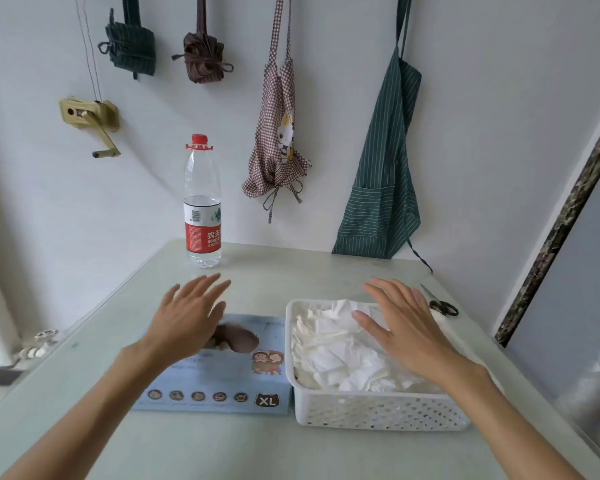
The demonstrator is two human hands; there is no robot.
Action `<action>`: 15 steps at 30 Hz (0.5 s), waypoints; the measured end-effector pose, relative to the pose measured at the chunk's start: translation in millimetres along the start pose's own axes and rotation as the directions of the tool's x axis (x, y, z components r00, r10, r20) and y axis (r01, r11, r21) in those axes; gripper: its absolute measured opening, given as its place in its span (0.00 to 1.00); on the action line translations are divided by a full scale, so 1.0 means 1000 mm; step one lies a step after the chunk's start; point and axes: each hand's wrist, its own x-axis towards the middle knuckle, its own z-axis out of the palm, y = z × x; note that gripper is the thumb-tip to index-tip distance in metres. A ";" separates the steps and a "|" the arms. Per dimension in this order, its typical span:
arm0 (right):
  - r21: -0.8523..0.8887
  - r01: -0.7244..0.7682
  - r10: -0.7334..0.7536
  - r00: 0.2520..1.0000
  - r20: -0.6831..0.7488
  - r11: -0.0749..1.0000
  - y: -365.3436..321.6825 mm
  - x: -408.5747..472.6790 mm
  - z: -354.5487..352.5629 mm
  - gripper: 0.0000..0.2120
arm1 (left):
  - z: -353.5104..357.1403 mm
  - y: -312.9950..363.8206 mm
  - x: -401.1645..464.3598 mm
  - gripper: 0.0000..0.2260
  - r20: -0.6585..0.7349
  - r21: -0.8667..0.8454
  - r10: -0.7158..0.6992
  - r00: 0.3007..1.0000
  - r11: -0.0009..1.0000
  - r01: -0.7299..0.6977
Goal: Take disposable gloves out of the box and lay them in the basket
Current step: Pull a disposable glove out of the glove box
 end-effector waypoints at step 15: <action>0.032 0.485 -0.480 0.850 0.218 0.874 -0.176 0.091 0.031 0.08 | -0.010 -0.060 -0.041 0.59 0.444 -0.133 -0.133 0.886 0.968 0.212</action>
